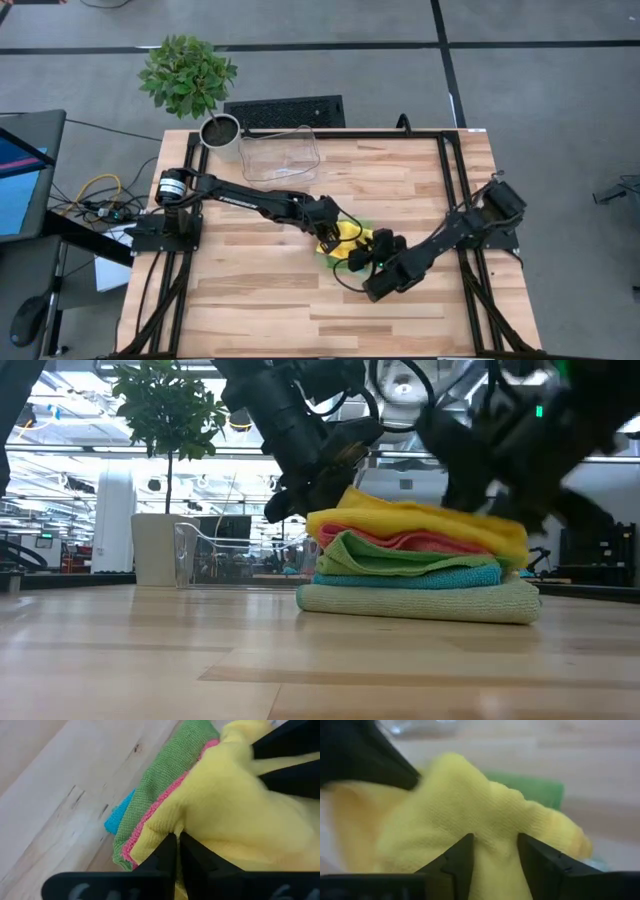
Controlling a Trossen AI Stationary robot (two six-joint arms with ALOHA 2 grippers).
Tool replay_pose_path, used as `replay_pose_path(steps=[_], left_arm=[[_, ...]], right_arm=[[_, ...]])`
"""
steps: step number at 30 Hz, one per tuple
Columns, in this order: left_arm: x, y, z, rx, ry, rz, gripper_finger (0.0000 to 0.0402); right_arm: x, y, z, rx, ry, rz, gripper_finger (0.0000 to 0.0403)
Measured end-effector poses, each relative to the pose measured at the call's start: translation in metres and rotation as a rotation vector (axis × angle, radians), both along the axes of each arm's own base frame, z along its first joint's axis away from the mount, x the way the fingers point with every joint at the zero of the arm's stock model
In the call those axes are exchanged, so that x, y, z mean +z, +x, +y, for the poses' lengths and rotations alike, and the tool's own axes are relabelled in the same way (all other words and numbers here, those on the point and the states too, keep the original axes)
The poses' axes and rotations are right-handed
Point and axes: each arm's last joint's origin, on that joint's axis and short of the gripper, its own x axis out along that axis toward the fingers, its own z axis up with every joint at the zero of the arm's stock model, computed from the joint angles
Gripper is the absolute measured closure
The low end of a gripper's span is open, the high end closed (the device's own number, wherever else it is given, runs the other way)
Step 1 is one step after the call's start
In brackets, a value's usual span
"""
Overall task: Fold microfiber towels
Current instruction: Stack the stacked microfiber cloths on the light green microfiber cloth
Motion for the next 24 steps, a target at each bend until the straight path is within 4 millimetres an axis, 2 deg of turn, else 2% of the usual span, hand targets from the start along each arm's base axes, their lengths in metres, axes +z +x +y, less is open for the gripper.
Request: replay_pose_path(steps=[4, 7, 15, 18, 21, 24], left_arm=[[0.002, -0.003, 0.002, -0.023, -0.001, 0.033, 0.0392], [0.018, -0.008, 0.007, -0.023, 0.005, 0.032, 0.0392], [0.08, -0.042, 0.006, 0.049, 0.072, -0.032, 0.0392], [0.091, -0.048, 0.001, 0.06, 0.066, -0.067, 0.0395], [0.101, -0.042, -0.002, 0.057, 0.05, -0.186, 0.04], [0.096, -0.036, 0.0, 0.018, 0.057, -0.27, 0.0401]], right_arm=[[-0.025, 0.003, 0.003, -0.041, 0.033, 0.03, 0.0247], [-0.031, 0.006, 0.004, -0.039, 0.032, 0.032, 0.0262], [-0.026, 0.007, 0.001, -0.025, 0.051, 0.05, 0.0273], [-0.026, 0.008, -0.001, -0.019, 0.051, 0.059, 0.0271], [-0.026, 0.009, -0.002, -0.023, 0.052, 0.057, 0.027], [-0.026, 0.009, -0.002, -0.019, 0.049, 0.059, 0.027]])
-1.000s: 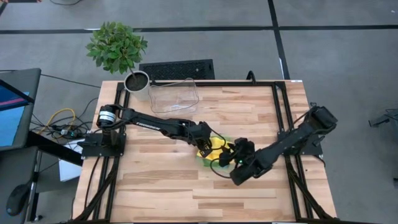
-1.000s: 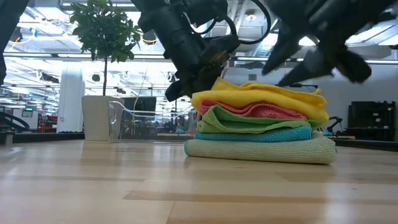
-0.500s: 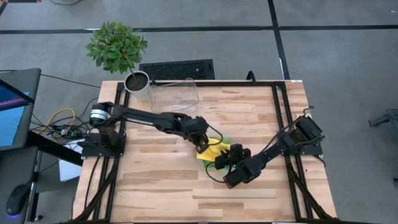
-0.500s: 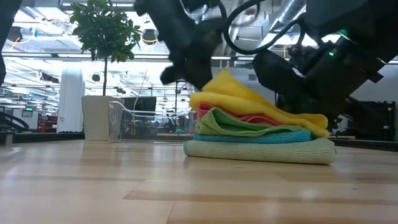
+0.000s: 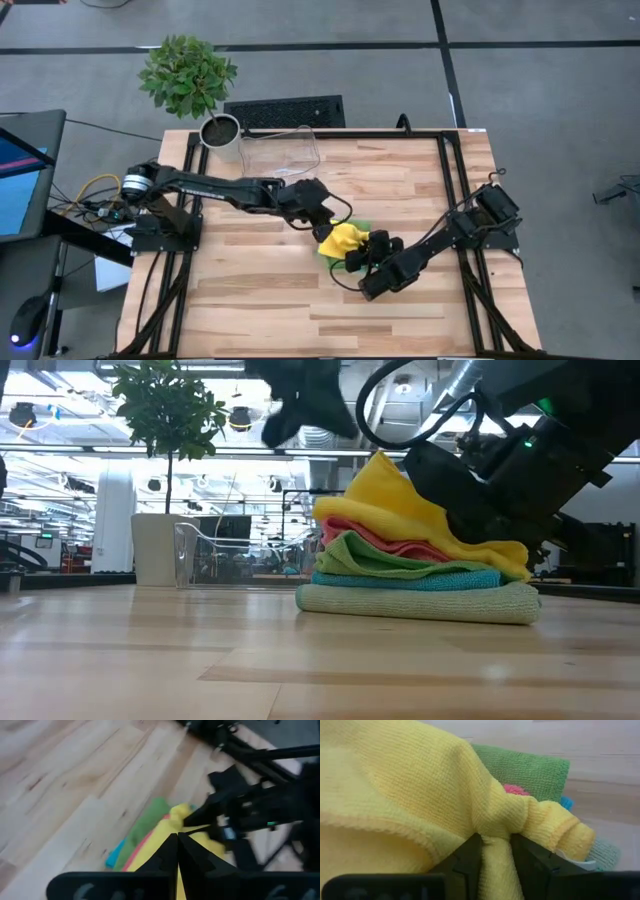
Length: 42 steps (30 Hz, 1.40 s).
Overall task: Fold microfiber towels
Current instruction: Stack the stacked microfiber cloths on the light green microfiber cloth
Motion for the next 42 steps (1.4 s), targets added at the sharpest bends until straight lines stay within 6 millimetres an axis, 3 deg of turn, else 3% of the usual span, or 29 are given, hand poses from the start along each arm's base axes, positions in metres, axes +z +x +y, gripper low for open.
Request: replay_pose_path(steps=[6, 11, 18, 25, 31, 38, 42], left_arm=[[-0.04, 0.012, 0.007, -0.076, -0.121, -0.119, 0.0401], [-0.072, 0.02, -0.02, -0.165, -0.183, -0.059, 0.0401], [-0.081, 0.015, -0.032, -0.167, -0.11, 0.036, 0.0401], [-0.09, 0.005, -0.027, -0.092, -0.013, 0.173, 0.0401], [-0.092, 0.003, -0.027, -0.105, 0.023, 0.192, 0.0401], [-0.124, -0.01, -0.02, -0.067, -0.032, 0.152, 0.0401], [-0.132, -0.013, -0.014, -0.063, -0.048, 0.085, 0.0401]], right_arm=[[0.0, 0.001, -0.001, -0.004, -0.002, 0.0, 0.0269], [0.0, 0.003, -0.005, 0.004, -0.005, 0.009, 0.0269], [0.0, 0.005, -0.006, 0.012, -0.007, 0.012, 0.0269], [0.0, 0.005, -0.006, 0.013, -0.005, 0.014, 0.0269], [0.0, 0.005, -0.006, 0.014, -0.007, 0.016, 0.0268], [0.0, 0.004, -0.003, 0.02, -0.005, 0.011, 0.0256], [0.0, 0.004, -0.003, 0.024, -0.007, 0.013, 0.0251]])
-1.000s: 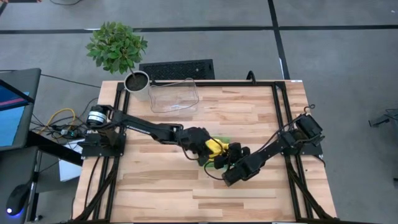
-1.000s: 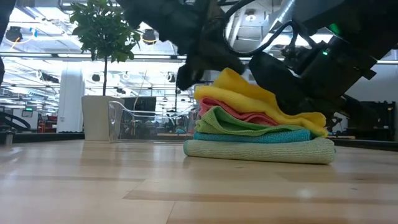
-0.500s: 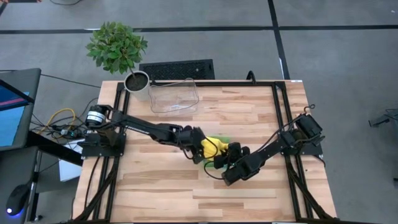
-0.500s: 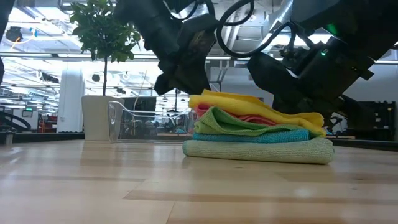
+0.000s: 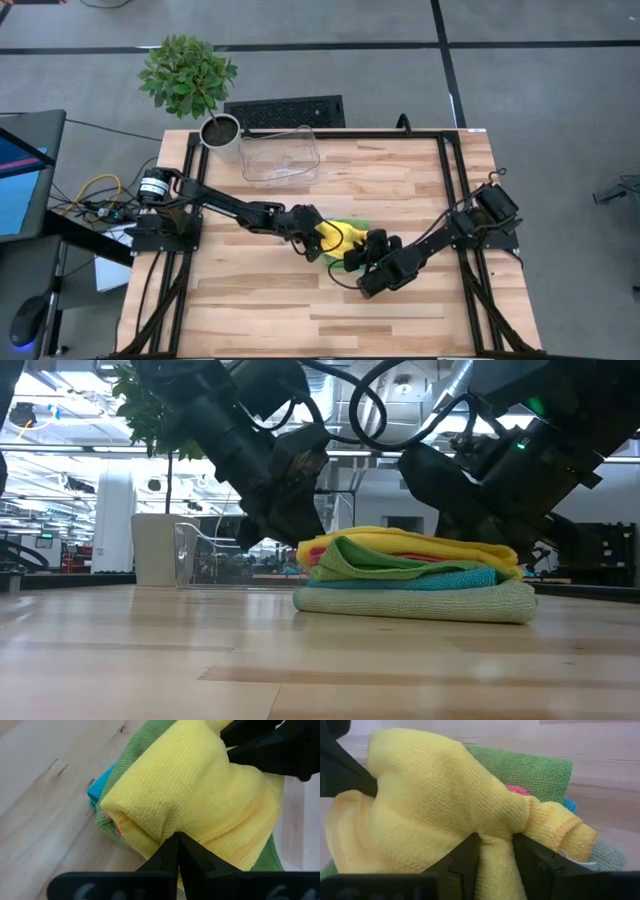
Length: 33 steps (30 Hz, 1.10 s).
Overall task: Fold microfiber towels
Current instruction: Stack the stacked microfiber cloths on the light green microfiber cloth
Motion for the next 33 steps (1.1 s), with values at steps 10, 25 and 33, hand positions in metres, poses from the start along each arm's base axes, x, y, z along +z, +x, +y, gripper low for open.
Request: replay_pose_path(steps=[10, 25, 33], left_arm=[[0.0, 0.001, 0.007, 0.041, -0.055, -0.026, 0.0401], [0.002, 0.002, 0.008, 0.002, -0.185, -0.043, 0.0323], [0.022, 0.001, 0.009, -0.055, -0.334, -0.109, 0.0238]], right_arm=[[0.011, -0.005, 0.004, 0.037, -0.002, -0.004, 0.0221], [0.103, -0.043, -0.008, 0.21, 0.047, -0.034, 0.0163], [0.102, -0.044, -0.004, 0.267, 0.19, 0.027, 0.0163]])
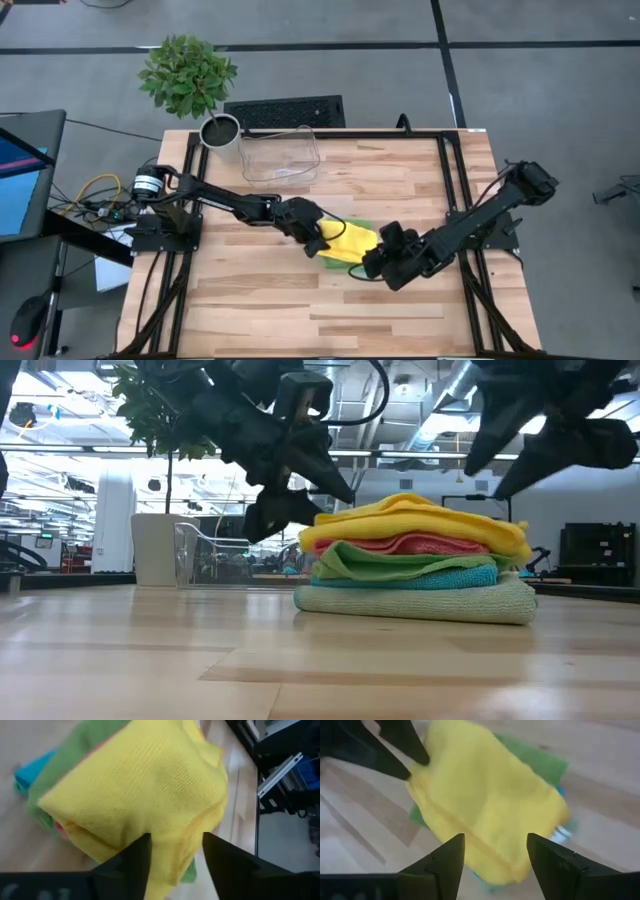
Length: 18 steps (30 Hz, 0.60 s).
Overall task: Fold microfiber towels
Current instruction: Stack the stacked microfiber cloths on the light green microfiber cloth
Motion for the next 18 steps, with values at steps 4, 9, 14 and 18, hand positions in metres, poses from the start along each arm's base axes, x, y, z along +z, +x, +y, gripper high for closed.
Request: replay_pose_path(steps=[4, 9, 14, 18], left_arm=[[-0.002, -0.004, 0.003, -0.006, -0.051, 0.054, 0.0186], [-0.008, -0.014, 0.012, 0.08, -0.069, 0.198, 0.0138], [0.004, -0.012, 0.013, 0.04, -0.045, 0.107, 0.0128], [0.005, -0.012, 0.013, 0.014, -0.041, 0.096, 0.0127]], right_arm=[[-0.003, 0.0, 0.002, 0.019, 0.036, 0.038, 0.0163], [-0.001, 0.003, 0.004, 0.001, 0.092, -0.008, 0.0163], [0.003, 0.01, 0.009, 0.01, 0.156, -0.078, 0.0163], [0.004, 0.013, 0.007, -0.005, 0.176, -0.105, 0.0164]])
